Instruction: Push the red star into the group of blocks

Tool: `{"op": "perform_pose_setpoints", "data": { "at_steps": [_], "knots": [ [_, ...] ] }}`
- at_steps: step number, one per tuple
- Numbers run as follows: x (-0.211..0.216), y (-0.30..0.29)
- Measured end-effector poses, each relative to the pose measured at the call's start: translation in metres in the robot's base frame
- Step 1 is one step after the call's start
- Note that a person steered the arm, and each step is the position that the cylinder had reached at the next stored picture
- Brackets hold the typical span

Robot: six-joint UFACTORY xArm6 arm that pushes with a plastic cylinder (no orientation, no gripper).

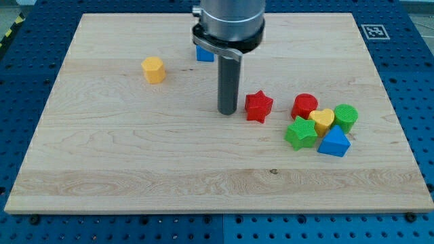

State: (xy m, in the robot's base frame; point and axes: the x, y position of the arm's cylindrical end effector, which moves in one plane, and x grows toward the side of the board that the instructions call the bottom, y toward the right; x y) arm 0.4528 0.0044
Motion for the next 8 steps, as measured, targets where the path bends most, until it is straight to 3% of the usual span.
{"op": "perform_pose_setpoints", "data": {
  "at_steps": [2,4,8],
  "knots": [
    [-0.024,-0.001],
    [-0.005,0.022],
    [-0.021,0.05]
  ]
}}
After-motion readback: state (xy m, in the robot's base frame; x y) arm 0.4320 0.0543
